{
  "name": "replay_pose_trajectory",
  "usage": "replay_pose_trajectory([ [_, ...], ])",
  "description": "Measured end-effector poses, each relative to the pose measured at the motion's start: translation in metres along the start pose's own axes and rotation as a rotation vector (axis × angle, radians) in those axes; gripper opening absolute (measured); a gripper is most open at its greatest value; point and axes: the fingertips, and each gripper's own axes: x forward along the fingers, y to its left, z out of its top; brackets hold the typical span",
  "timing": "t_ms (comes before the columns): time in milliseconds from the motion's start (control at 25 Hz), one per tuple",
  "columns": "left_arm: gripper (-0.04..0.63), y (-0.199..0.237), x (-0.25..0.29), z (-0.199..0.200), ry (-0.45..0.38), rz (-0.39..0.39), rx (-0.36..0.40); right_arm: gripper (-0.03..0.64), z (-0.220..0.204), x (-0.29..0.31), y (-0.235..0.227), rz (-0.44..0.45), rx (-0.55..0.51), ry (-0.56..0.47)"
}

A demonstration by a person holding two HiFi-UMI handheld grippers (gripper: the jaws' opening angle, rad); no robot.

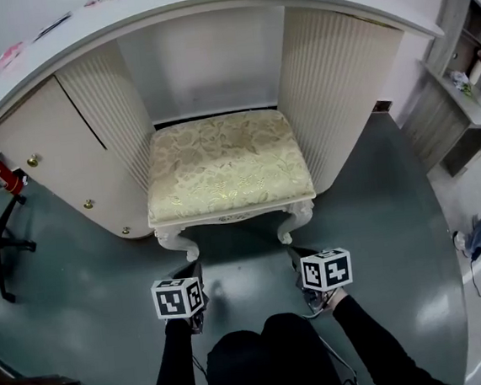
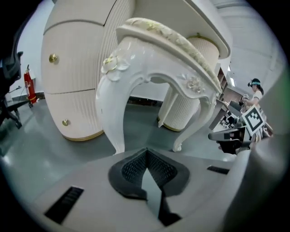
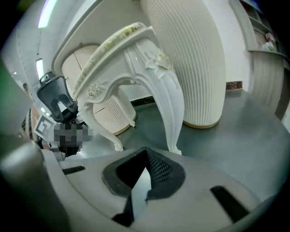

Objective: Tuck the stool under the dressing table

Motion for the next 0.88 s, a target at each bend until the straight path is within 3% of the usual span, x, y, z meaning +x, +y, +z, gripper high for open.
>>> replay_pose_trajectory([
  [560,0.008,-0.050,-0.066,0.062,-0.227,0.037,0.205,0.005,0.046,-0.077,0.029,0.021,-0.161,-0.251],
  [720,0.008,-0.054,-0.079,0.074,-0.295,0.031,0.199,0.005,0.047,-0.081,0.031,0.007,-0.202,-0.281],
  [880,0.008,-0.054,-0.084,0.075,-0.310,0.031,0.182,0.005,0.050,-0.084,0.035,0.008,-0.238,-0.290],
])
